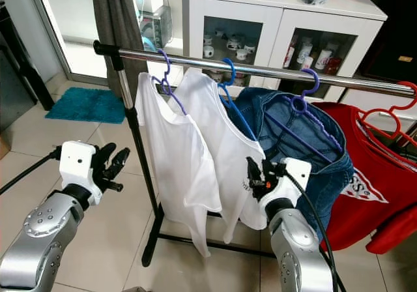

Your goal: Hang hanger

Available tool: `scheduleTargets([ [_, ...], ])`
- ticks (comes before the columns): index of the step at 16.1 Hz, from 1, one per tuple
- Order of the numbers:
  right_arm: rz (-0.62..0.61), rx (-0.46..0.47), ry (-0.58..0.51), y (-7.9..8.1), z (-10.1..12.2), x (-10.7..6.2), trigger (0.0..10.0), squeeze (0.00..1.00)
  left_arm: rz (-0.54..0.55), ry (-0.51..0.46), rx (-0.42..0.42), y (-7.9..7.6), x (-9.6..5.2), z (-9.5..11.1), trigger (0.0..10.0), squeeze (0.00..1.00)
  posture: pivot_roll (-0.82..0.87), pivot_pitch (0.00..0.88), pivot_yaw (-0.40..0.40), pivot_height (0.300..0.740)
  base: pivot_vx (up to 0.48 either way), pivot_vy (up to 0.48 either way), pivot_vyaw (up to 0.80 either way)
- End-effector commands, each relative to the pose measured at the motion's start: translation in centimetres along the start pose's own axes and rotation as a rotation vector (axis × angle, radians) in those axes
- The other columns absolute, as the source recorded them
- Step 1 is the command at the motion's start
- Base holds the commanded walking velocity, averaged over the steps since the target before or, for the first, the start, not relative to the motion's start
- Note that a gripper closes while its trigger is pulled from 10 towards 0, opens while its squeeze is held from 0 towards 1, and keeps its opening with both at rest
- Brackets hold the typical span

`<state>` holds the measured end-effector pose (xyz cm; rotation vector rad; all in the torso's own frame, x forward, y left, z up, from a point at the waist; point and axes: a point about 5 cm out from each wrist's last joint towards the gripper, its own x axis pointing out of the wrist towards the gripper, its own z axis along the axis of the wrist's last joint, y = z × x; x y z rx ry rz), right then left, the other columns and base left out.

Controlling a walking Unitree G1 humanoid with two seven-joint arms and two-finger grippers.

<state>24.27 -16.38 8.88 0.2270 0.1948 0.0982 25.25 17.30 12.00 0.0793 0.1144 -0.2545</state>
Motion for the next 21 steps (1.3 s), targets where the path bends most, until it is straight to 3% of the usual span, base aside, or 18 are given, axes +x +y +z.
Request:
scheduleTargets([
  [1,-0.225,-0.161,-0.199,-1.6,8.3,-1.0,10.0,0.00,0.113,-0.114,-0.009,1.9,4.3,7.1,10.0,0.00,-0.14,0.000,0.098,0.740,0.000,0.000,0.00],
  [11,-0.225,-0.161,-0.199,-1.6,8.3,-1.0,10.0,0.00,0.113,-0.114,-0.009,1.9,4.3,7.1,10.0,0.00,-0.14,0.000,0.098,0.740,0.000,0.000,0.00],
  [13,-0.254,-0.130,-0.225,-2.0,7.2,-3.4,10.0,0.00,0.048,-0.077,0.028,-0.2,4.1,5.6,10.0,0.00,-0.16,0.015,0.121,0.740,0.000,0.000,0.00],
  [14,-0.277,-0.132,-0.240,-2.1,7.3,-3.6,10.0,0.00,0.036,-0.069,0.036,-0.5,4.0,5.4,10.0,0.00,-0.16,0.016,0.120,0.740,0.000,0.000,0.00],
  [15,-0.285,-0.109,-0.278,-1.9,7.5,-3.5,10.0,0.94,0.028,-0.071,0.043,-0.5,3.9,5.5,10.0,0.00,-0.15,0.025,0.122,0.740,0.000,0.000,0.00],
  [18,-0.303,-0.100,-0.300,-1.8,7.4,-3.6,10.0,0.92,0.030,-0.078,0.052,-0.2,3.8,5.7,10.0,0.00,-0.14,0.032,0.126,0.740,0.000,0.000,0.00],
  [21,-0.281,-0.178,-0.322,-0.8,8.0,-3.6,10.0,1.00,0.050,-0.053,0.050,-0.3,3.6,5.8,10.0,0.00,-0.12,0.033,0.104,0.740,0.000,0.000,0.00],
])
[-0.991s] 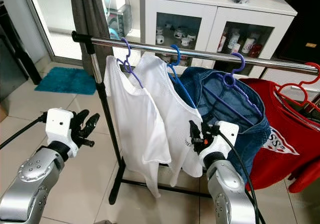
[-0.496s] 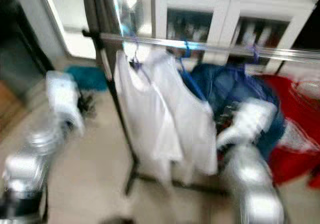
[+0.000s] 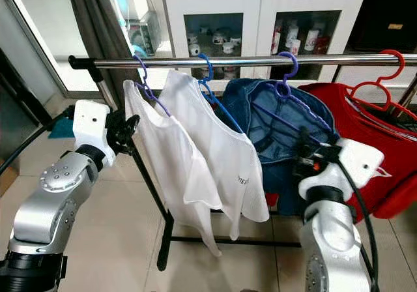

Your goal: Hang hanger

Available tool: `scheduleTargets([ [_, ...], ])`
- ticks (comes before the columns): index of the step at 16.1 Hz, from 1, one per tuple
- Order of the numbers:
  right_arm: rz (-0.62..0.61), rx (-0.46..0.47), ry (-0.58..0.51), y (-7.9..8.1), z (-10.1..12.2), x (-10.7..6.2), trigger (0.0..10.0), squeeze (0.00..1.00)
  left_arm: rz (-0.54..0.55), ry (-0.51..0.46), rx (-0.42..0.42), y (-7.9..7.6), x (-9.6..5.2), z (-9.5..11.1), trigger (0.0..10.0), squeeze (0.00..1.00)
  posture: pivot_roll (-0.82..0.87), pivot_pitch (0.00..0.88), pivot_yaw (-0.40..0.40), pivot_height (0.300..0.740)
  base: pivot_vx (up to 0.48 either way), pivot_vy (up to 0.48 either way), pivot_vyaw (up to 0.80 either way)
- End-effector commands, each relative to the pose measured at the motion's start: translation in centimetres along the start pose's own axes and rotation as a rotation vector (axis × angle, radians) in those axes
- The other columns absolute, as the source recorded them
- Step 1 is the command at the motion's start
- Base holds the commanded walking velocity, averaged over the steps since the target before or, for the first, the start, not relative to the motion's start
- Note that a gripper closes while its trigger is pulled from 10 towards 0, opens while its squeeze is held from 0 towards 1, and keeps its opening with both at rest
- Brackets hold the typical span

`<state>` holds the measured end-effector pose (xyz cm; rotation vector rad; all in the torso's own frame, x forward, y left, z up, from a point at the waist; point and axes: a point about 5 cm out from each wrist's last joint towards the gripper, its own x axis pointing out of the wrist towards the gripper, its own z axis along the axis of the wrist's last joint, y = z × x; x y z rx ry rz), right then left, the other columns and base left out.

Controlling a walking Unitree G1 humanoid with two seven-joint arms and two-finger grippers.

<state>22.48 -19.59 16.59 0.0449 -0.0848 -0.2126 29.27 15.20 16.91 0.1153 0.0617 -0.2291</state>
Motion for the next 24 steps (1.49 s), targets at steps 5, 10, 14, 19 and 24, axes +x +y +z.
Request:
scheduleTargets([
  [5,0.183,0.029,0.043,2.3,-0.2,0.3,10.0,1.00,0.058,0.007,-0.001,0.8,-1.3,0.1,10.0,0.00,-0.08,0.039,0.051,0.740,0.000,0.000,0.00],
  [10,0.186,0.118,0.133,3.0,-0.9,-0.2,10.0,1.00,0.065,0.018,0.009,0.9,-1.6,0.0,10.0,0.00,-0.07,0.055,0.056,0.740,0.000,0.000,0.00],
  [14,0.221,0.103,0.167,3.0,-1.1,-0.5,10.0,1.00,0.054,0.021,0.008,0.6,-1.3,0.1,10.0,0.00,-0.07,0.058,0.066,0.740,0.000,0.000,0.00],
  [19,0.177,0.039,0.151,2.6,-0.8,0.0,10.0,1.00,0.056,0.019,0.002,0.7,-1.1,0.2,10.0,0.00,-0.07,0.057,0.064,0.740,0.000,0.000,0.00],
  [24,0.106,-0.028,0.175,1.4,-1.4,1.1,10.0,1.00,0.092,-0.001,0.060,0.7,-0.8,0.3,10.0,0.00,-0.06,0.046,0.048,0.740,0.000,0.000,0.00],
])
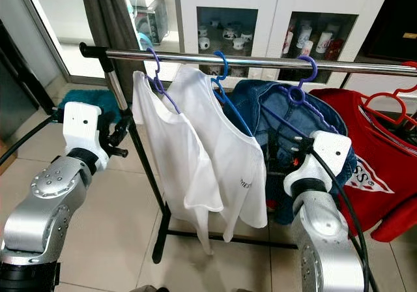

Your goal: Hang hanger

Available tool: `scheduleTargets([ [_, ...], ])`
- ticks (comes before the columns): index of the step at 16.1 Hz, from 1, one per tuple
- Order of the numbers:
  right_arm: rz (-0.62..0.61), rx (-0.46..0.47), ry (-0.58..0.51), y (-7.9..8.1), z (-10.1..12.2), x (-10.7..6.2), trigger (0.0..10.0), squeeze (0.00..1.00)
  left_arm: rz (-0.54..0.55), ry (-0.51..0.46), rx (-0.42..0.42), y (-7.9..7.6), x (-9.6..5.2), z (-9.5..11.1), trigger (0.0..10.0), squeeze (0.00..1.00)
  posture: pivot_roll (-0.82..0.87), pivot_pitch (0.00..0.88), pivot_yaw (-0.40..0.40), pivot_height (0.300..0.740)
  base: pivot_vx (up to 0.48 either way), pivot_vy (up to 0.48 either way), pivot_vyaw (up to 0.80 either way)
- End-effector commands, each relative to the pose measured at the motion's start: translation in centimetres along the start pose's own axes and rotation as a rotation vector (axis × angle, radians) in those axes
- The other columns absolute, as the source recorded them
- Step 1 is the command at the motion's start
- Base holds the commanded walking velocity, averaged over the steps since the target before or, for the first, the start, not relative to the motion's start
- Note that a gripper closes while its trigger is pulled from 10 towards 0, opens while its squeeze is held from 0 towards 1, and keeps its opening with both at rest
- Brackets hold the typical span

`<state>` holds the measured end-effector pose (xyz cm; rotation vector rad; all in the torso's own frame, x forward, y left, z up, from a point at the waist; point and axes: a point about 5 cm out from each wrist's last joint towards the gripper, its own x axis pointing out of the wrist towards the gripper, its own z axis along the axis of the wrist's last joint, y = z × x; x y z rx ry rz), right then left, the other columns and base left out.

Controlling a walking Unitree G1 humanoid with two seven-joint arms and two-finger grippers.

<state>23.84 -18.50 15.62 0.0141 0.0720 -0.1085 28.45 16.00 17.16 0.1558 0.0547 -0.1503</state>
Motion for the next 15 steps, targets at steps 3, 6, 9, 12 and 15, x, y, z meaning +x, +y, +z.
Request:
scheduleTargets([
  [3,0.087,-0.014,-0.045,1.4,0.3,0.2,10.0,1.00,-0.024,-0.041,0.041,-0.3,0.3,0.7,10.0,0.00,-0.05,0.044,0.048,0.740,0.000,-0.320,0.80],
  [6,0.119,0.073,-0.106,1.8,1.3,0.3,10.0,1.00,-0.031,-0.044,0.036,-0.6,0.6,0.7,10.0,0.00,-0.06,0.037,0.058,0.740,0.000,-0.480,0.80],
  [9,0.145,0.181,-0.102,1.8,1.5,0.2,10.0,1.00,-0.038,-0.050,0.040,-0.9,0.7,0.7,10.0,0.00,-0.07,0.037,0.054,0.740,0.000,-0.480,0.80],
  [12,0.158,0.121,-0.089,2.1,1.5,0.4,10.0,1.00,-0.049,-0.055,0.039,-1.1,0.5,0.7,10.0,0.00,-0.06,0.037,0.046,0.740,0.000,-0.480,0.80],
  [15,0.122,0.075,-0.060,1.9,1.4,0.4,10.0,1.00,-0.102,-0.025,-0.050,-1.3,0.3,0.2,10.0,0.00,-0.05,0.035,0.047,0.740,0.000,0.000,0.00],
])
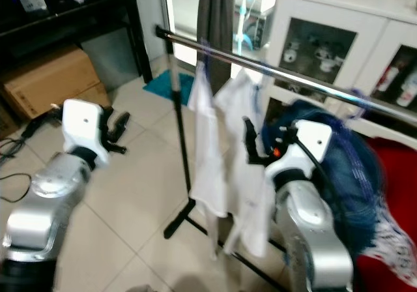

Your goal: Hang hanger

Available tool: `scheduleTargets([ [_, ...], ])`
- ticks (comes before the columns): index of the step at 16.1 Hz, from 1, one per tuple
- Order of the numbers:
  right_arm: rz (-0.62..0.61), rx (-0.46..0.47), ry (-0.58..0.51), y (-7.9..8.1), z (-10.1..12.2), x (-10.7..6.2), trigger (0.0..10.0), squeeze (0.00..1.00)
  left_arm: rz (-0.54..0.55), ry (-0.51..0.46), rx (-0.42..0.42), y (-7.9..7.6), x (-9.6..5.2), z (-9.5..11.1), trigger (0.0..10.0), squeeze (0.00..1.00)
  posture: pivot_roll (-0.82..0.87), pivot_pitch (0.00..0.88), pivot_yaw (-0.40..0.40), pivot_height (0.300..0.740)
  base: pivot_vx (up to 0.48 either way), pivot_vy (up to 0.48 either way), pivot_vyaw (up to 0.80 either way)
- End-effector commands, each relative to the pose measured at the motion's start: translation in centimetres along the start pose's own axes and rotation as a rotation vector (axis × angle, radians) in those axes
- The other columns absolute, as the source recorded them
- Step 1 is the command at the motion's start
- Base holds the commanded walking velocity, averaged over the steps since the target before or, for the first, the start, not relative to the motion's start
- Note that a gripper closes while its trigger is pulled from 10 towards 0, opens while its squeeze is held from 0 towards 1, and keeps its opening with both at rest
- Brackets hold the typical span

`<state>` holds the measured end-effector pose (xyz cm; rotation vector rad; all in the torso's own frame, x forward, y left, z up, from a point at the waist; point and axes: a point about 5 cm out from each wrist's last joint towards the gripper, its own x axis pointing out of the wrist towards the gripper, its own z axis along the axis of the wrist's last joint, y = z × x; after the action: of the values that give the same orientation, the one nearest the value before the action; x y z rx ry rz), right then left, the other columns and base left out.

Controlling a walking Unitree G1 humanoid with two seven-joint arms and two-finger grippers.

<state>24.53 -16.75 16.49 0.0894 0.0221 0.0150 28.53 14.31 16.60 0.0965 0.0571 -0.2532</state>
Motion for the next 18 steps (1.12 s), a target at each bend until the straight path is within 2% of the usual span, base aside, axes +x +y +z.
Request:
scheduleTargets([
  [1,0.010,-0.005,-0.048,0.2,0.8,-0.2,10.0,1.00,-0.024,-0.018,0.000,0.2,-0.1,0.5,10.0,0.00,-0.06,0.035,0.051,0.740,0.000,0.000,0.00],
  [2,0.000,-0.016,-0.061,0.2,1.0,-0.3,10.0,0.91,-0.036,-0.022,-0.003,0.1,-0.1,0.6,10.0,0.00,-0.06,0.034,0.053,0.740,0.000,0.000,0.00],
  [3,-0.010,-0.030,-0.086,0.0,1.3,-0.7,10.0,0.00,-0.058,-0.035,0.006,-0.1,-0.1,0.6,10.0,0.00,-0.06,0.035,0.056,0.740,0.000,0.000,0.00],
  [4,0.028,-0.020,-0.096,0.0,1.5,-1.1,10.0,0.00,-0.069,-0.043,0.029,-0.1,0.0,0.7,10.0,0.00,-0.06,0.034,0.058,0.740,0.000,0.000,0.00],
  [6,0.024,-0.050,-0.122,-0.6,2.2,-1.8,10.0,0.00,-0.085,-0.051,0.081,-0.2,0.1,0.3,10.0,0.00,-0.08,0.035,0.067,0.740,0.000,0.000,0.00],
  [7,0.051,-0.070,-0.098,-0.6,2.1,-2.0,10.0,0.00,-0.105,-0.052,0.079,-0.3,0.2,0.3,10.0,0.00,-0.08,0.035,0.067,0.740,0.000,0.000,0.00],
  [11,0.007,-0.150,0.015,-1.7,0.9,-2.2,10.0,0.00,-0.224,-0.058,0.065,-1.4,0.1,-0.2,10.0,0.00,-0.09,0.026,0.061,0.740,0.000,0.000,0.00],
  [14,0.000,-0.123,0.070,-1.7,0.2,-2.2,10.0,0.00,-0.260,-0.047,0.036,-1.8,0.1,-0.6,10.0,0.00,-0.09,0.014,0.053,0.740,0.000,0.000,0.00],
  [16,-0.002,-0.133,0.083,-1.8,0.2,-2.1,10.0,0.00,-0.352,-0.023,0.025,-2.4,-0.2,-1.1,10.0,0.00,-0.09,0.013,0.052,0.740,0.000,0.000,0.00],
  [18,-0.007,-0.129,0.072,-1.8,0.3,-2.1,10.0,0.00,-0.344,-0.022,0.020,-2.5,-0.3,-1.3,10.0,0.00,-0.10,0.006,0.059,0.740,0.000,0.000,0.00],
])
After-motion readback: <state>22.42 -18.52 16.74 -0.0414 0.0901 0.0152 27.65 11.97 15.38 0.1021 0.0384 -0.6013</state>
